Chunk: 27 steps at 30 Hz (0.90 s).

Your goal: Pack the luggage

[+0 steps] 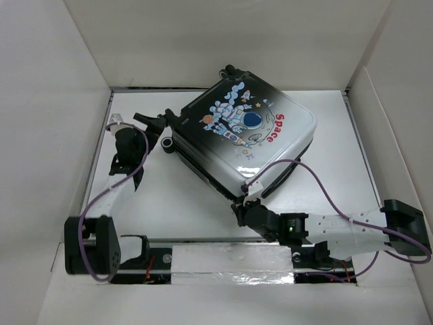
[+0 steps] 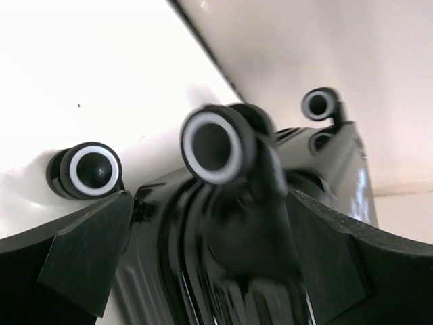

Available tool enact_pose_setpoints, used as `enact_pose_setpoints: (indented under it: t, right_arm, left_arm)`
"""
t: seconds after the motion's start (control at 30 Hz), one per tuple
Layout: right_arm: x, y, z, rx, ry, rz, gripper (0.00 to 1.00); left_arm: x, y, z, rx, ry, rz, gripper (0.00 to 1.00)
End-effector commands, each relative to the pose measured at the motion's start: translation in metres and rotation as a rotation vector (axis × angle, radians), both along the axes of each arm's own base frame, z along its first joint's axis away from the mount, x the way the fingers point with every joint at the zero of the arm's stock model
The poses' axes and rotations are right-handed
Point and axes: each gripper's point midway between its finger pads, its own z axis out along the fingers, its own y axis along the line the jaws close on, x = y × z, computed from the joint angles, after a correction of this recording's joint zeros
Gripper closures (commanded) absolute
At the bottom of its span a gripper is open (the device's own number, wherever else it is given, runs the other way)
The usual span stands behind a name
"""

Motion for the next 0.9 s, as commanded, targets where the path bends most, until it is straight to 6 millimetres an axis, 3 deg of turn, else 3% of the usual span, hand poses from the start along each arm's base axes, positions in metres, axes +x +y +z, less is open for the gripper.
enact_pose_setpoints:
  t: [0.0,0.03,0.07,0.13,0.17,0.33,0.37,0.47,0.63,0.73,0.87]
  right_arm:
    - [-0.01,0.028,0.051,0.233,0.003,0.057,1.0]
    - [-0.011,0.029,0.052,0.238,0.005,0.065,1.0]
    - [-0.012,0.029,0.051,0.234,0.006,0.073,1.0]
    - [-0.013,0.03,0.052,0.243,0.005,0.08,1.0]
    - [-0.013,0.03,0.052,0.24,0.002,0.083,1.0]
    - [-0.014,0.033,0.052,0.236,0.001,0.098,1.0]
    - [-0.015,0.034,0.052,0.236,0.001,0.102,1.0]
    - [-0.014,0.033,0.052,0.228,-0.007,0.102,1.0]
    - [-0.013,0.033,0.056,0.22,-0.02,0.106,1.0]
    - [-0.011,0.033,0.058,0.221,-0.022,0.104,1.0]
    - [-0.01,0.034,0.058,0.224,-0.017,0.107,1.0]
  left_arm:
    - [0.026,-0.023,0.026,-0.094,-0.048,-0.146,0.03]
    - [0.034,-0.024,0.037,-0.093,-0.066,-0.15,0.03]
    - [0.042,-0.024,0.029,-0.095,-0.046,-0.146,0.02]
    - [0.054,-0.024,0.041,-0.087,-0.065,-0.15,0.02]
    - [0.061,-0.023,0.033,-0.082,-0.039,-0.142,0.02]
    - [0.087,-0.029,0.041,-0.08,-0.058,-0.177,0.01]
    - [0.092,-0.034,0.028,-0.087,-0.027,-0.205,0.01]
    - [0.097,-0.037,0.015,-0.106,0.003,-0.214,0.01]
    - [0.098,-0.045,0.006,-0.155,0.003,-0.229,0.05]
    - [0.102,-0.047,0.009,-0.19,-0.017,-0.233,0.14]
    - [0.106,-0.058,0.013,-0.227,-0.053,-0.256,0.43]
